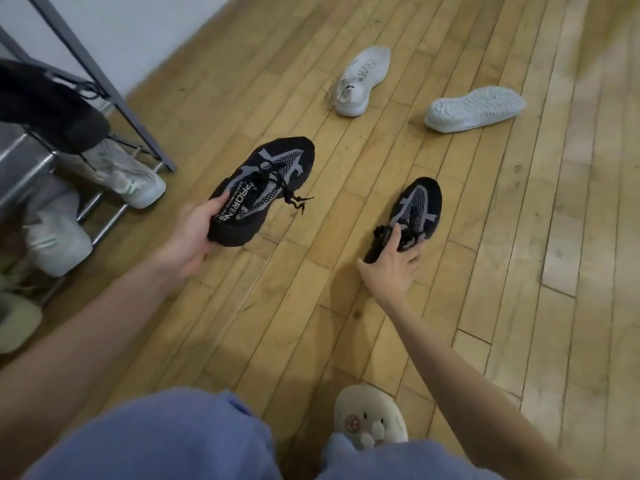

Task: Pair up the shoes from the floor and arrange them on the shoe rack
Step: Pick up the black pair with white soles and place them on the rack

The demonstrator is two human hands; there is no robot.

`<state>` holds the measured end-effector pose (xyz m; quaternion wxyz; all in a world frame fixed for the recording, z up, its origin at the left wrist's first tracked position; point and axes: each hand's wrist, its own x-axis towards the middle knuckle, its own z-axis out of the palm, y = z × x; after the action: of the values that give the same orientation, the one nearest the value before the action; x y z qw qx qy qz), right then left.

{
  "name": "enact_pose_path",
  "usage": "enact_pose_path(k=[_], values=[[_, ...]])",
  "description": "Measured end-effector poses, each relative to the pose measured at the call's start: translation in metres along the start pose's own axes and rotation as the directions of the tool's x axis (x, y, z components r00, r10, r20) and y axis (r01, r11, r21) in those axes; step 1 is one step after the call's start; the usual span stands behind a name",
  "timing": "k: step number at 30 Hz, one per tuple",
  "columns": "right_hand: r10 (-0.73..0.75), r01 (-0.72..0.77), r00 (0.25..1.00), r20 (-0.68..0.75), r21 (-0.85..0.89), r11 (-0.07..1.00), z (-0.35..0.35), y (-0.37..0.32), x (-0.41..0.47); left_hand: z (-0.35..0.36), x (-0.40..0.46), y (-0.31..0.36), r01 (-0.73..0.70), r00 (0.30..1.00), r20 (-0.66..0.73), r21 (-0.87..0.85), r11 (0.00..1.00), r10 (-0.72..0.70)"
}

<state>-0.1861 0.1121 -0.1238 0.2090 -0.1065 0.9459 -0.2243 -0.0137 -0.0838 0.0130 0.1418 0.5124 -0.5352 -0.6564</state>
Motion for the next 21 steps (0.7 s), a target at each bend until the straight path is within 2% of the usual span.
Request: enact_pose_path(k=[2, 4, 5, 7, 9, 14, 16, 19, 21], values=[[0.046, -0.046, 0.999, -0.005, 0.074, 0.996, -0.002, -0.013, -0.006, -0.007, -0.011, 0.004, -0.014, 1.000, -0.008, -0.022, 1.000, 0.014], [0.037, -0.032, 0.999, -0.017, 0.231, 0.972, -0.013, -0.031, -0.009, -0.017, -0.019, 0.008, -0.040, 0.999, -0.025, -0.048, 0.998, 0.039], [0.013, -0.007, 1.000, -0.015, 0.350, 0.937, -0.020, -0.042, -0.011, -0.022, -0.023, 0.010, -0.052, 0.998, -0.041, -0.061, 0.997, 0.050], [-0.062, 0.059, 0.998, -0.016, 0.604, 0.795, -0.036, -0.070, -0.019, -0.032, -0.035, 0.018, -0.085, 0.995, -0.063, -0.078, 0.993, 0.080], [-0.162, 0.149, 0.985, -0.052, 0.718, 0.680, -0.049, -0.103, -0.034, -0.042, -0.049, 0.028, -0.136, 0.987, -0.101, -0.089, 0.987, 0.127], [-0.426, 0.446, 0.876, -0.224, 0.714, 0.541, -0.073, -0.178, -0.084, -0.073, -0.089, 0.064, -0.345, 0.930, -0.190, -0.156, 0.926, 0.314], [-0.506, 0.542, 0.810, -0.298, 0.709, 0.451, -0.084, -0.204, -0.104, -0.088, -0.104, 0.078, -0.468, 0.865, -0.284, -0.153, 0.871, 0.415], [-0.622, 0.680, 0.669, -0.407, 0.673, 0.291, -0.100, -0.247, -0.133, -0.108, -0.123, 0.101, -0.627, 0.733, -0.449, -0.155, 0.763, 0.511], [-0.705, 0.778, 0.537, -0.463, 0.594, 0.203, -0.107, -0.277, -0.147, -0.118, -0.134, 0.120, -0.691, 0.665, -0.519, -0.155, 0.707, 0.537]])
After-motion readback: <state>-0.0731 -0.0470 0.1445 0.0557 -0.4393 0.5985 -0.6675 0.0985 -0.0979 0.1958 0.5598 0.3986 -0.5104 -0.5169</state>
